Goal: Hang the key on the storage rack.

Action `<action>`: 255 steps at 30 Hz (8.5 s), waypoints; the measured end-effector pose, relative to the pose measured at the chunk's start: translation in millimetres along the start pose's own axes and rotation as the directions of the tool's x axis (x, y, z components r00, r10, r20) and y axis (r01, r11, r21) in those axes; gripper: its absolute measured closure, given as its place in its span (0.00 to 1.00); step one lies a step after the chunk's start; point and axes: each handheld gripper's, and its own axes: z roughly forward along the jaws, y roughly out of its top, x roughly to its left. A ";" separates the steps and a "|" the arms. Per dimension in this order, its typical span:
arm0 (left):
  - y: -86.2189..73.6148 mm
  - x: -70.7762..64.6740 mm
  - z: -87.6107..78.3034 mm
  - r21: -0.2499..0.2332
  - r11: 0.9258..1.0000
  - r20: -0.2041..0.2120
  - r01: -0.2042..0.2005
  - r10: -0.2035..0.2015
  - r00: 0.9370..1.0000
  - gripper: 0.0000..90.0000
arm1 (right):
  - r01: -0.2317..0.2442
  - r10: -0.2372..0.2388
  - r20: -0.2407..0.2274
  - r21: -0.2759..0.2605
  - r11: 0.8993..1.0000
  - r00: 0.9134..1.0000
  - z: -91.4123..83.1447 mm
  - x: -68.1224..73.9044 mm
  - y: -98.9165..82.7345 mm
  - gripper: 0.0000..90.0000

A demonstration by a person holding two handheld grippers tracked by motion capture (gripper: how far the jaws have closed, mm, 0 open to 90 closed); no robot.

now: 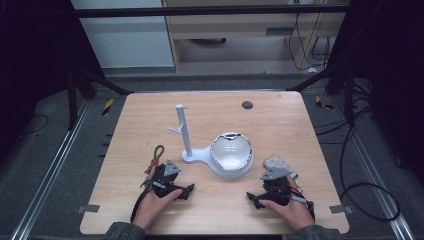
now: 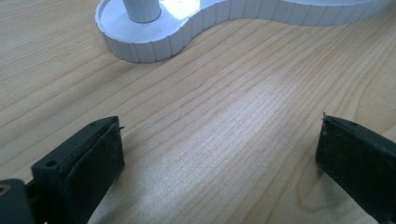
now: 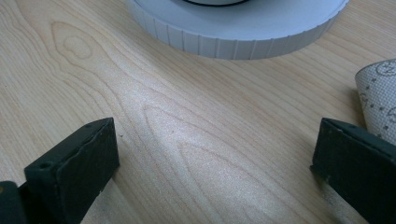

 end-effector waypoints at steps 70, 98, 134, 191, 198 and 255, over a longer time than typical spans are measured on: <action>37.3 104.6 -25.5 0.319 0.895 -0.215 0.313 -0.253 0.943 0.58 | -0.018 0.018 0.016 -0.002 1.000 1.000 -2.0 3.3 -2.2 0.01; 37.6 101.0 -17.8 0.323 0.909 -0.224 0.263 -0.197 0.954 0.69 | -0.012 0.012 0.011 -0.002 1.000 1.000 -2.6 3.6 -2.6 0.01; 28.3 89.7 -83.7 0.094 0.974 -0.165 0.206 -0.189 0.968 0.73 | -0.011 0.011 0.010 -0.002 1.000 1.000 -2.9 3.7 -2.9 0.01; 33.2 34.9 -149.8 -0.211 0.971 -0.089 0.111 -0.133 0.987 0.73 | -0.012 0.012 0.007 -0.001 1.000 1.000 -2.7 3.5 -2.8 0.00; 33.7 31.5 -153.6 -0.228 0.968 -0.081 0.106 -0.128 0.989 0.73 | -0.012 0.012 0.007 -0.001 1.000 1.000 -2.7 3.5 -2.8 0.00; 71.9 5.3 -150.4 -0.295 0.953 -0.026 0.065 -0.076 0.997 0.73 | -0.012 0.012 0.007 -0.001 1.000 1.000 -2.7 3.5 -2.8 0.00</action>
